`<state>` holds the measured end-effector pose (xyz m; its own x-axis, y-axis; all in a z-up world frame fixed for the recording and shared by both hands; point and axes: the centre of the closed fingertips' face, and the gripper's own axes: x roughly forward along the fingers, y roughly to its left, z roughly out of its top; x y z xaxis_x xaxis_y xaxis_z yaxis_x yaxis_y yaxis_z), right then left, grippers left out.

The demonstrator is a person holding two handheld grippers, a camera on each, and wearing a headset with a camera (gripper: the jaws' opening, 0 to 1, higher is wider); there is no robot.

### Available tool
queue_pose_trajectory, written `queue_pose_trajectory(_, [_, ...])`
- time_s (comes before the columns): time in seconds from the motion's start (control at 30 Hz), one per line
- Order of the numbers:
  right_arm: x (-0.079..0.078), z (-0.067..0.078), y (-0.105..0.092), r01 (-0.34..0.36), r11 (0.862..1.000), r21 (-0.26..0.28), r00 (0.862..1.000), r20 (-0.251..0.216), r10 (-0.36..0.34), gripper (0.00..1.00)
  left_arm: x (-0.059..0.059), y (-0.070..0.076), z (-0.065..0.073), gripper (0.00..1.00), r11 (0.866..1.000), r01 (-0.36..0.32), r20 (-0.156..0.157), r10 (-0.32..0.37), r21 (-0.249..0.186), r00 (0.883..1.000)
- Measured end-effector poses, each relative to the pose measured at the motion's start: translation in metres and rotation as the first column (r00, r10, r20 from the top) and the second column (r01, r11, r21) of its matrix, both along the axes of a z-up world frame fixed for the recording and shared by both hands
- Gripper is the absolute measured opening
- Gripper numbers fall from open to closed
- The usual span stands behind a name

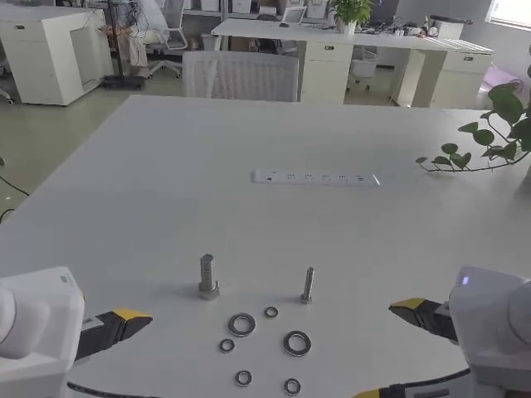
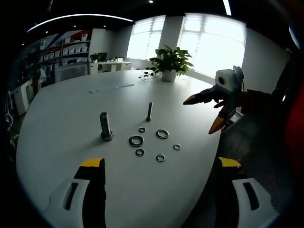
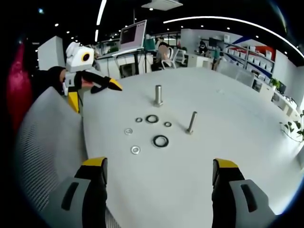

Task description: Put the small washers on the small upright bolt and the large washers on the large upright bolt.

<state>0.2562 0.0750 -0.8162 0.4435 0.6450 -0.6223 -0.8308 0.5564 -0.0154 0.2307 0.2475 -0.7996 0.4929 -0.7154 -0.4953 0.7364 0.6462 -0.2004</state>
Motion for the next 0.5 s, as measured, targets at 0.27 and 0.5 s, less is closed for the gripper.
queue_pose_trajectory(0.27, [-0.0009, -0.0013, 0.0000, -0.002, 1.000, -0.003, 1.000, -0.005, 0.002, 0.92, -0.0009, -0.0006, -0.0017, 0.97, 1.000, 0.005, -0.004, -0.005, 0.001, 1.000])
queue_pose_trajectory(0.5, [-0.0022, -0.0021, -0.0004, -0.005, 1.000, -0.011, 1.000, -0.009, 0.005, 0.91, -0.0014, -0.0007, -0.0021, 0.97, 1.000, 0.007, -0.005, -0.007, -0.002, 1.000])
